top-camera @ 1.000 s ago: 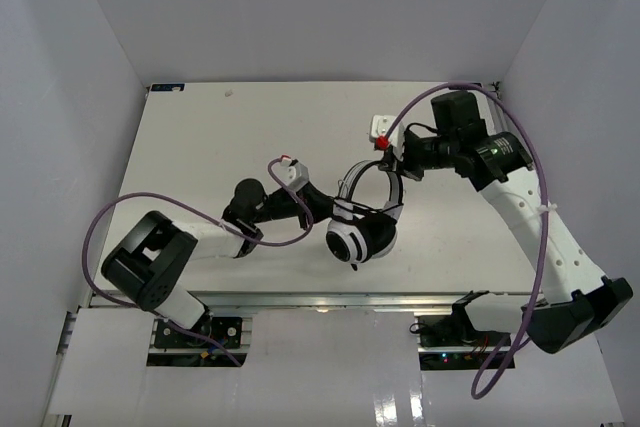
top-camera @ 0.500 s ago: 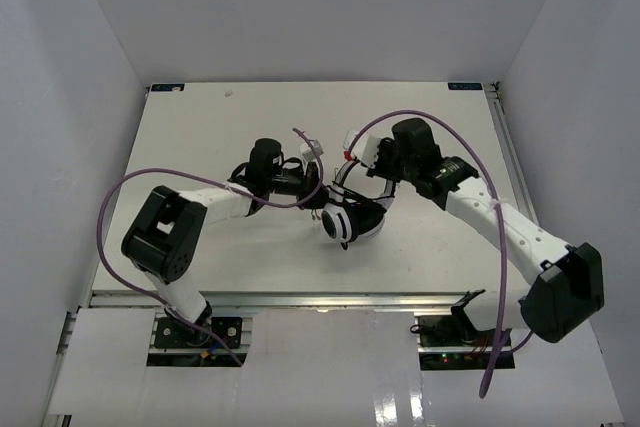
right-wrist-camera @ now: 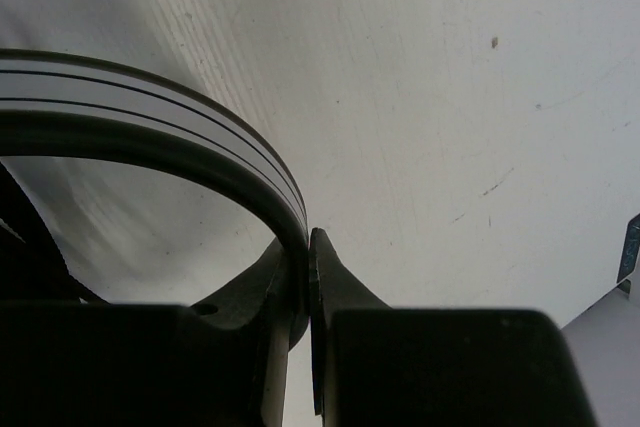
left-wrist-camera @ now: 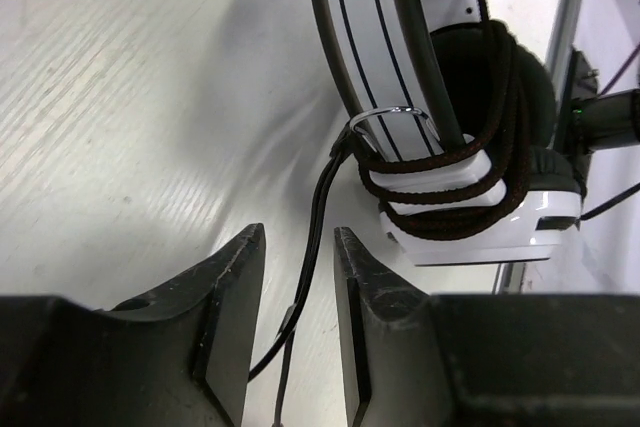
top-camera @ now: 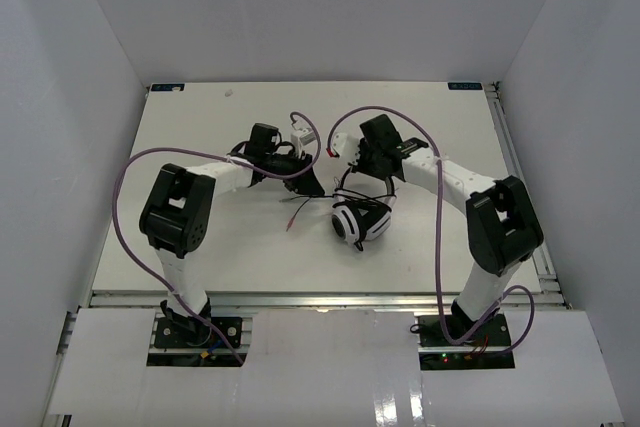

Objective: Wrap the headphones

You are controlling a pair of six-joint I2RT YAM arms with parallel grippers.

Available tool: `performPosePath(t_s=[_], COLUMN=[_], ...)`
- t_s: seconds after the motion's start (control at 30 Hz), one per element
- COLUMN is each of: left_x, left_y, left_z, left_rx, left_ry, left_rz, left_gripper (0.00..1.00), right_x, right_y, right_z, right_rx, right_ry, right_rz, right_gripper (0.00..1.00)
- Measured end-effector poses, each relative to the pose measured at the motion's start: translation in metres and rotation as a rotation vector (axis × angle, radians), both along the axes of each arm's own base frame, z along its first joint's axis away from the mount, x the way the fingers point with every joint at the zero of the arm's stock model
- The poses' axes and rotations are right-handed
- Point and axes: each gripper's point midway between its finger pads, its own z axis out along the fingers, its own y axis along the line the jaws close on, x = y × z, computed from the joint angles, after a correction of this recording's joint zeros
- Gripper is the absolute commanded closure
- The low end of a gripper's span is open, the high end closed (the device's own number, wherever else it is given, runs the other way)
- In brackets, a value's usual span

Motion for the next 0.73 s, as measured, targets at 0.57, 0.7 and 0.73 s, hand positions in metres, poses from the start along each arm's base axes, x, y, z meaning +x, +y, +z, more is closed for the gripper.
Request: performPosePath(t_s=[0.57, 0.7, 0.73], left_x=[0.024, -0.008, -0.018], left_y=[0.097, 0.101, 0.102], left_z=[0.123, 0.180, 0.186], left_rx=[0.051, -0.094, -0.125], left_ry=[-0.407, -0.535, -0.545], left_rz=[0.496, 0.531, 0.530], left_gripper=[0.02, 0.02, 0.02], right_x=[0.020, 0.008, 0.004], right_y=[0.007, -0.010, -0.015], right_z=[0.035, 0.076, 0.089], right_rx=[0.283, 0.416, 0.453], right_ry=[0.195, 0.197, 0.184], right_rz=[-0.142, -0.240, -0.269], right_gripper=[0.10, 0.10, 0.10])
